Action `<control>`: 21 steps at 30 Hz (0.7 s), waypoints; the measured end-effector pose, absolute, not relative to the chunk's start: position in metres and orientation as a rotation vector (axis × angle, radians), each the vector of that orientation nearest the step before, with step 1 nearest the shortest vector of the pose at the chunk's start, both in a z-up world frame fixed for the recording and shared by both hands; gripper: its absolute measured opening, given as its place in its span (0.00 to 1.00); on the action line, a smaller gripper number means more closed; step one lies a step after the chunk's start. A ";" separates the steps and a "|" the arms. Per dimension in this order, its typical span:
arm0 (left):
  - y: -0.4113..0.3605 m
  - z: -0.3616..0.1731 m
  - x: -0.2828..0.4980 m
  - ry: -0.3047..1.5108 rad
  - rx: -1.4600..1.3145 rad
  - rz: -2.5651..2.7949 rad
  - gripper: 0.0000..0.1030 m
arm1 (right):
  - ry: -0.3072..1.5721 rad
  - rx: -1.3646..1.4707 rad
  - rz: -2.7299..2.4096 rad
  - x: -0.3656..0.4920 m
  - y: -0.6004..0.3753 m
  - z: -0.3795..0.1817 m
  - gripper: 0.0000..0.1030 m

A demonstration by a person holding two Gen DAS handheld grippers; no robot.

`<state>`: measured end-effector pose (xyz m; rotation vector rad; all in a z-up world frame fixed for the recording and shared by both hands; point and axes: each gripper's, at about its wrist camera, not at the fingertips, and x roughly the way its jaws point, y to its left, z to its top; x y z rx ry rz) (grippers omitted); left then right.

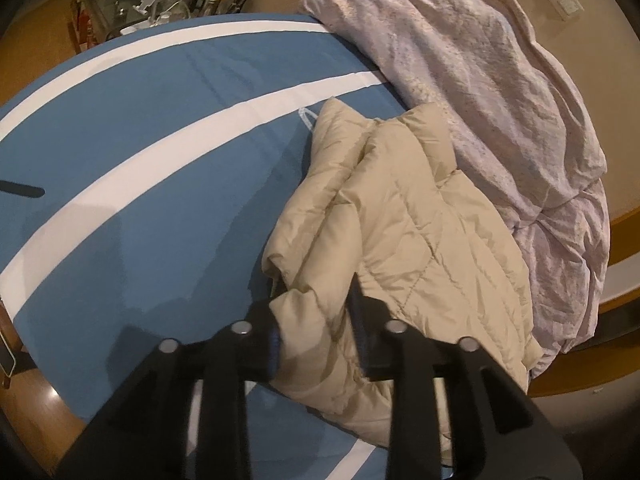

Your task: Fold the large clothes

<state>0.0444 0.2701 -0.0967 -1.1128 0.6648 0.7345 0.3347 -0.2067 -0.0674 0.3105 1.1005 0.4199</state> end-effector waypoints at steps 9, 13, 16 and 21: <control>0.272 -0.107 0.045 0.675 -1.167 0.747 0.64 | 0.973 0.096 0.583 0.334 -0.153 -0.035 0.50; 0.272 -0.108 0.050 0.677 -1.172 0.749 0.69 | 0.999 -0.006 0.623 0.328 -0.126 -0.049 0.50; 0.272 -0.111 0.052 0.673 -1.191 0.751 0.70 | 1.027 -0.054 0.613 0.329 -0.117 -0.064 0.50; 0.273 -0.116 0.057 0.667 -1.196 0.770 0.70 | 1.047 -0.097 0.600 0.329 -0.110 -0.078 0.51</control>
